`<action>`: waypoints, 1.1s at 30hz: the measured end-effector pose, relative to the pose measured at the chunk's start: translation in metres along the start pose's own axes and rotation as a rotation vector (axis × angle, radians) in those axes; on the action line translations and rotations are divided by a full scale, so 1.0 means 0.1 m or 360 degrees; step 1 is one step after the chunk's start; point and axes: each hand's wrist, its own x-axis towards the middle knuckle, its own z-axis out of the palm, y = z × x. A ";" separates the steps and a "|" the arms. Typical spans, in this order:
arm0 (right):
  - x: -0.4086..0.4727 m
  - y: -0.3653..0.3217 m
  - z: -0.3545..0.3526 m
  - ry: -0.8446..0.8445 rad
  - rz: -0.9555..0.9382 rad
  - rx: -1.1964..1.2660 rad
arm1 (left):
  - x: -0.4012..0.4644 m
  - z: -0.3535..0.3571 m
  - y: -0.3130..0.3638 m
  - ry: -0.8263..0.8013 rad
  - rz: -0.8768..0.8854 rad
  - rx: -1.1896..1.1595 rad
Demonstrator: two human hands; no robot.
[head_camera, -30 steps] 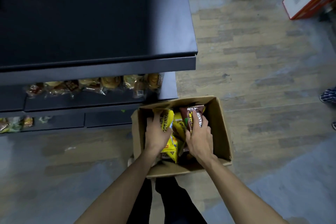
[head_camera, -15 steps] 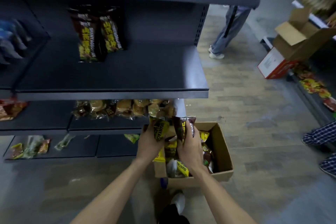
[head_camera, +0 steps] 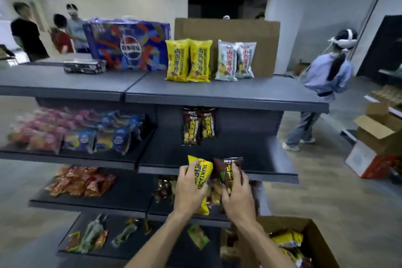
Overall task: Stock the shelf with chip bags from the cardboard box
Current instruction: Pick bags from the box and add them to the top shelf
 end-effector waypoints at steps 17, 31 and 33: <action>1.48 -1.39 -0.73 0.0454 -0.0548 0.0276 | 1.79 -1.20 0.97 0.0484 0.0452 0.0016; 2.76 -1.68 -0.66 0.0489 -0.0613 0.0309 | 3.16 -1.24 0.85 0.0656 0.0388 0.0248; 2.84 -1.73 -0.60 0.0473 -0.0617 0.0311 | 3.28 -1.22 0.79 0.0652 0.0374 0.0281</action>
